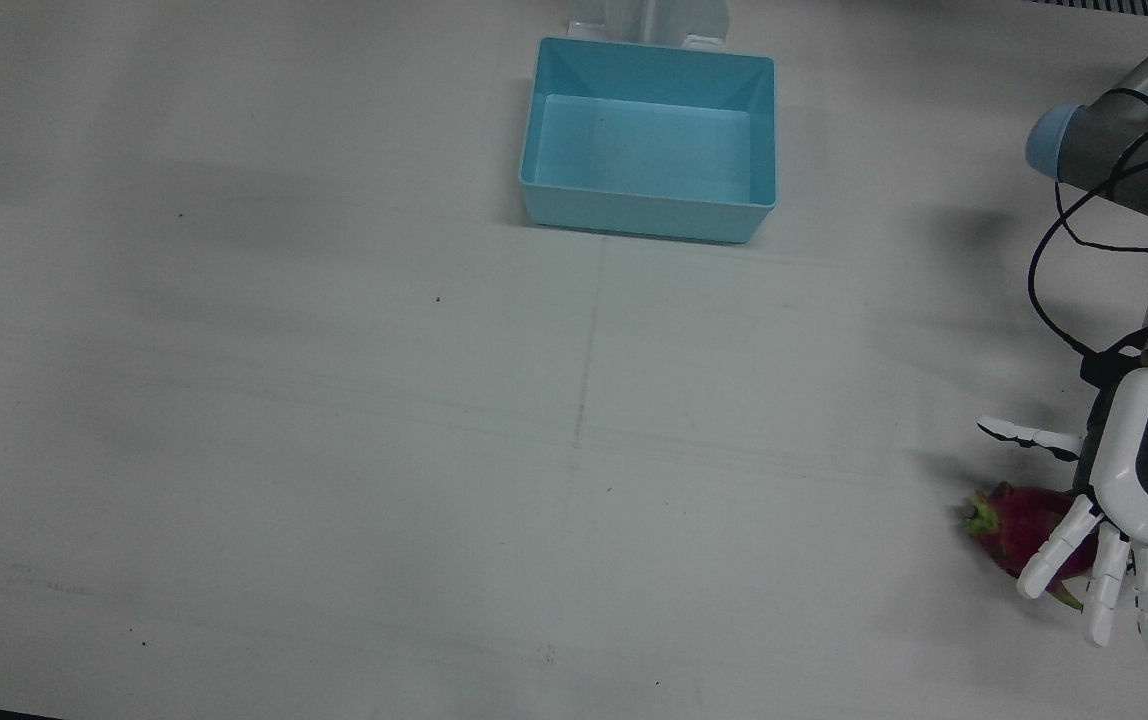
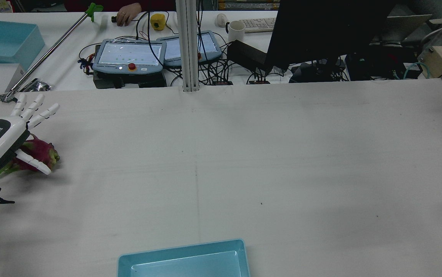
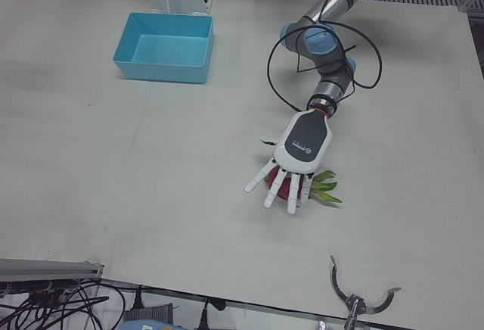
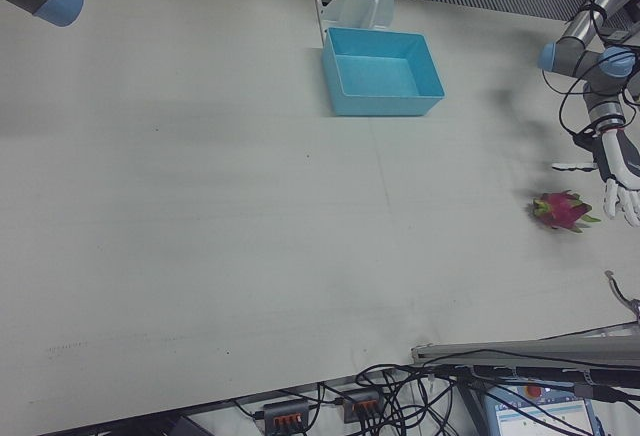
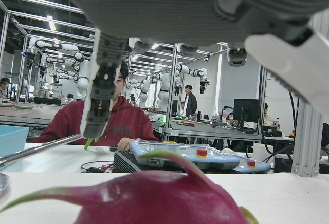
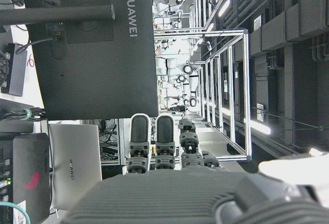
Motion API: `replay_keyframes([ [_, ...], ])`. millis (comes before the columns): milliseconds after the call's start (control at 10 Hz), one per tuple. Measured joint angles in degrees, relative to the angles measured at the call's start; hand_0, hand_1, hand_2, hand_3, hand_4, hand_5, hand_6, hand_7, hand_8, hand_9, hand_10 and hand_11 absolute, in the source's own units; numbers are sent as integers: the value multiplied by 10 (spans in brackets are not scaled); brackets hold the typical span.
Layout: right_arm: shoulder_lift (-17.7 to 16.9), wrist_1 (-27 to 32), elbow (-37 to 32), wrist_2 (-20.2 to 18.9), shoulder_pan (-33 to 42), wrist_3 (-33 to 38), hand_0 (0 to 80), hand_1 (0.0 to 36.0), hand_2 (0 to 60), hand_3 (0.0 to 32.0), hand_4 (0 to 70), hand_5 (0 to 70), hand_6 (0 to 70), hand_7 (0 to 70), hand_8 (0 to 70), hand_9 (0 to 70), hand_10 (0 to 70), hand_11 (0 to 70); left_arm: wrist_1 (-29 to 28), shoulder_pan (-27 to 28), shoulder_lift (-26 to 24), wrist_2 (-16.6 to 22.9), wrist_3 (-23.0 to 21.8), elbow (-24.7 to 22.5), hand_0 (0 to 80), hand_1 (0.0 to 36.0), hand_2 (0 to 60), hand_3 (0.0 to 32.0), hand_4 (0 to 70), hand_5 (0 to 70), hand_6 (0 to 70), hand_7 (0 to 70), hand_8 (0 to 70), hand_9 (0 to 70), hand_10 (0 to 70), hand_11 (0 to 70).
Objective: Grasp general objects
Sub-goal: 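Wrap the left hand fingers around the dragon fruit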
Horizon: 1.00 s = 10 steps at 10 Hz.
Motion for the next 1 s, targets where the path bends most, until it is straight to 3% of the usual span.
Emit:
replay_keyframes([
  [697, 0, 0, 0, 0, 0, 0, 0, 0, 0, 0, 0, 0, 0, 0, 0, 0, 0, 0, 26, -5, -25, 15, 1, 57, 420, 98, 0, 320, 0, 29, 0, 0, 0, 0, 0, 0],
  [996, 0, 0, 0, 0, 0, 0, 0, 0, 0, 0, 0, 0, 0, 0, 0, 0, 0, 0, 20, -1, -24, 15, 6, 71, 419, 92, 0, 320, 0, 130, 0, 0, 0, 0, 0, 0],
])
